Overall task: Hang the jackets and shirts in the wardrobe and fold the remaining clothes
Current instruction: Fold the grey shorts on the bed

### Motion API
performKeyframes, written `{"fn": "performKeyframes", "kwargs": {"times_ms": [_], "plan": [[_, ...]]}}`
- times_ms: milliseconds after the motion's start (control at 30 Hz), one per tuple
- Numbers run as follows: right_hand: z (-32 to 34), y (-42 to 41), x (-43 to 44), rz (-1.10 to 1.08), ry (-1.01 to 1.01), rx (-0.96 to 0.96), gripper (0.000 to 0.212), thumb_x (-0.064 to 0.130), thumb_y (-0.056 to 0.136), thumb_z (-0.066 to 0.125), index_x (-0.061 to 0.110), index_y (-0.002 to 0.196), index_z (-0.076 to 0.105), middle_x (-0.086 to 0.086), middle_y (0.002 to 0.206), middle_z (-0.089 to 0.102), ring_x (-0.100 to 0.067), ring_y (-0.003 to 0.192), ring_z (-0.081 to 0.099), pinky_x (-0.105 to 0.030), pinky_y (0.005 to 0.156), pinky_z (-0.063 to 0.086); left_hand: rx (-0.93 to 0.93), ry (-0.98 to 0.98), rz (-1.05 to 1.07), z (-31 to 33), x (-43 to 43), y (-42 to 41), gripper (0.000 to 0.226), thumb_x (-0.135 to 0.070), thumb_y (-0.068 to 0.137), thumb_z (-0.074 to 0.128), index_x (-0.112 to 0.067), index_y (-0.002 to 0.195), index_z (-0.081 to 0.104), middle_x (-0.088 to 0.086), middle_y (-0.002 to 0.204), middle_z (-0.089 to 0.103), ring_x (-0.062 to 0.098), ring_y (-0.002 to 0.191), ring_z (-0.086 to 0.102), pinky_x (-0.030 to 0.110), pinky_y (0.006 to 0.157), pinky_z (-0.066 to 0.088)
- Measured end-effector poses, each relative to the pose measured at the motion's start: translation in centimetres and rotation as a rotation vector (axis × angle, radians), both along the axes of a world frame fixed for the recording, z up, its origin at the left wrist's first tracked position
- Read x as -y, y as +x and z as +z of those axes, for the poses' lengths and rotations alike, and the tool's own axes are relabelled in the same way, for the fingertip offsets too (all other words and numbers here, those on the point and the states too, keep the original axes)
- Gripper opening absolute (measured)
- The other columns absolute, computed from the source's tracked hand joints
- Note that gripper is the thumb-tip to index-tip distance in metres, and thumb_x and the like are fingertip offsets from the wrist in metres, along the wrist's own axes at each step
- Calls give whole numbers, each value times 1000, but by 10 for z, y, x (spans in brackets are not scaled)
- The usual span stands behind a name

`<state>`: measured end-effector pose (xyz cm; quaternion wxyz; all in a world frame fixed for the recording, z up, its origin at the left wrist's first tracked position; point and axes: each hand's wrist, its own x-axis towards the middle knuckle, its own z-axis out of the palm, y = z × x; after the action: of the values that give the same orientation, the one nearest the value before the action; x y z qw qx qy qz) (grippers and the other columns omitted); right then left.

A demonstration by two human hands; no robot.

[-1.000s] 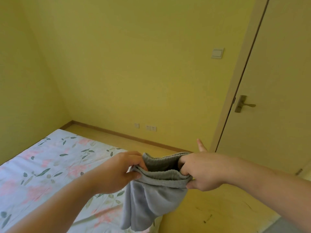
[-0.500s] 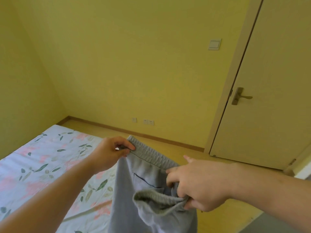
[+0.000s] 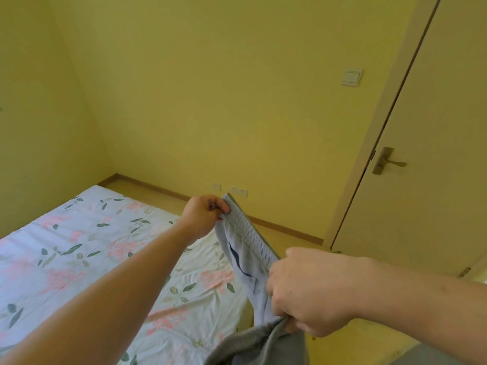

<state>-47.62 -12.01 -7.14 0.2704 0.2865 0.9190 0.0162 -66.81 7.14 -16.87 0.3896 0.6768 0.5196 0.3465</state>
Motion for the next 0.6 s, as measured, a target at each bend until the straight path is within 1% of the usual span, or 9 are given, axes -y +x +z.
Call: {"fn": "performKeyframes", "kwargs": {"times_ms": [67, 200, 267, 300, 333, 400, 467, 533, 600], "plan": [[-2, 4, -6, -20, 37, 7, 30, 39, 100, 51, 20, 78, 59, 1, 75, 58, -24, 74, 55, -46, 75, 47, 9, 2, -22, 0, 2, 1, 40, 13, 92, 53, -16, 73, 75, 1, 86, 73, 20, 84, 69, 29, 79, 61], [1, 20, -19, -161, 14, -58, 36, 52, 102, 44, 23, 87, 59, 4, 82, 61, -22, 86, 58, -45, 84, 46, 11, -7, -63, -7, 9, -8, 35, 10, 93, 57, -16, 80, 76, 3, 96, 74, 22, 92, 71, 32, 86, 61], [7, 26, -27, -233, -2, -129, 35, 53, 100, 47, 25, 82, 53, 6, 82, 60, -18, 81, 58, -45, 81, 49, 46, -37, -95, -14, 15, -13, 27, 4, 95, 62, -15, 85, 77, 5, 98, 75, 26, 98, 71, 37, 91, 60], [11, 29, -31, -270, -10, -171, 35, 54, 99, 49, 26, 78, 50, 7, 79, 58, -15, 75, 56, -44, 75, 51, 92, -72, -120, -19, 21, -15, 18, -5, 96, 66, -15, 87, 78, 6, 98, 76, 28, 100, 71, 38, 93, 59], [14, 31, -35, -305, -19, -213, 37, 54, 99, 51, 26, 75, 48, 7, 74, 56, -11, 69, 54, -43, 69, 50, 164, -122, -167, -23, 28, -16, 13, -22, 96, 70, -16, 89, 80, 6, 99, 77, 29, 103, 71, 38, 93, 59], [20, 34, -41, -350, -25, -271, 39, 55, 98, 53, 26, 73, 48, 8, 68, 54, -9, 60, 51, -37, 57, 46, 277, -255, -249, -30, 42, -16, 50, -62, 91, 61, -17, 96, 81, 5, 105, 77, 28, 107, 71, 33, 90, 59], [23, 35, -46, -364, -4, -290, 39, 56, 98, 52, 27, 73, 49, 9, 66, 54, -8, 58, 51, -33, 53, 42, 288, -324, -346, -35, 53, -16, 82, -88, 82, 42, -18, 106, 80, 7, 115, 75, 26, 112, 70, 36, 95, 56], [26, 36, -49, -383, 30, -295, 38, 57, 98, 51, 27, 74, 50, 10, 68, 55, -7, 60, 52, -32, 54, 42, 275, -283, -453, -39, 62, -17, 96, -95, 78, 29, -20, 114, 77, 7, 121, 72, 26, 118, 66, 42, 102, 52], [28, 40, -52, -424, 34, -295, 36, 57, 98, 51, 28, 77, 54, 11, 70, 57, -7, 62, 53, -32, 56, 44, 250, -214, -523, -37, 72, -20, 100, -94, 79, 20, -20, 121, 74, 7, 127, 67, 29, 123, 62, 50, 107, 47]]}}
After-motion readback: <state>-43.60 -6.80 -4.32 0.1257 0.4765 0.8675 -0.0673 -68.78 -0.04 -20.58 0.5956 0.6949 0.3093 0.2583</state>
